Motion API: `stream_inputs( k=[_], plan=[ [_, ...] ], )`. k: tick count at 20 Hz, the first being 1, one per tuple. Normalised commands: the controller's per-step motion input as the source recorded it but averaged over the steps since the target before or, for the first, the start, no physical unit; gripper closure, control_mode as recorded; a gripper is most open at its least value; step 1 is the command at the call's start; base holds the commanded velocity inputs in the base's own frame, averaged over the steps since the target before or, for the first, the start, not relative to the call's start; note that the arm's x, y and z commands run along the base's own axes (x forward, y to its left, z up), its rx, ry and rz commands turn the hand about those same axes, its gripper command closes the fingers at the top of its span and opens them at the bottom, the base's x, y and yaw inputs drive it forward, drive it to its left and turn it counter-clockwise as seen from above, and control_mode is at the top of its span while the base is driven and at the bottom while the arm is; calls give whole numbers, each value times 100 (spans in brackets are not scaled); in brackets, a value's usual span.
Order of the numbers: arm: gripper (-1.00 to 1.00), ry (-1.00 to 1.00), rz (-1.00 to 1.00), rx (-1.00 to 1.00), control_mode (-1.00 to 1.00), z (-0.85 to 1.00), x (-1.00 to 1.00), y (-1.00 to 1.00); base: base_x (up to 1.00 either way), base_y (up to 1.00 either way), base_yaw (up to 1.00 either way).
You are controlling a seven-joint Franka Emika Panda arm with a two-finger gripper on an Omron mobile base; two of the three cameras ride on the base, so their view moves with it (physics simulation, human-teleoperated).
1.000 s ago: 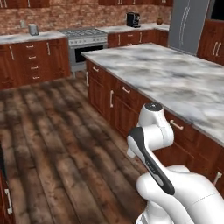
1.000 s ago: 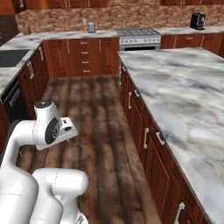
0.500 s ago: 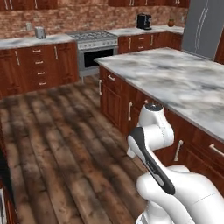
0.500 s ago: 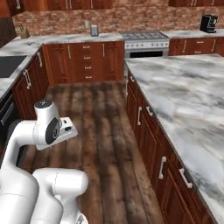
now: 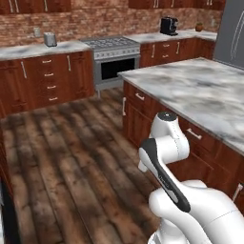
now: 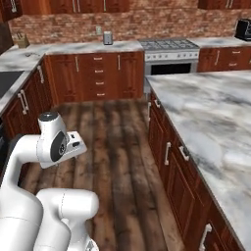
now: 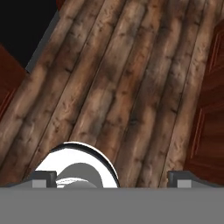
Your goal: Take the fork and place it on the left side of the plate. Then take the spoon and place it on the right side of the plate. Make sure they're directly next to the plate.
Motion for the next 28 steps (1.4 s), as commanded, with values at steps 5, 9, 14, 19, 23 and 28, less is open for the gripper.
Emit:
stream_inputs(
  k=[5, 9, 14, 19, 23, 28],
  plan=[
    [-100, 0, 0, 0, 100, 0, 0, 0, 100, 10, 1],
    [-100, 0, 0, 0, 100, 0, 0, 0, 100, -3, 7],
    [-100, 0, 0, 0, 100, 0, 0, 0, 100, 0, 11],
    [-100, 0, 0, 0, 100, 0, 0, 0, 100, 0, 7],
    [-100, 0, 0, 0, 100, 0, 0, 0, 100, -9, 3],
    [-100, 0, 0, 0, 100, 0, 0, 0, 100, -2, 1]
  ],
)
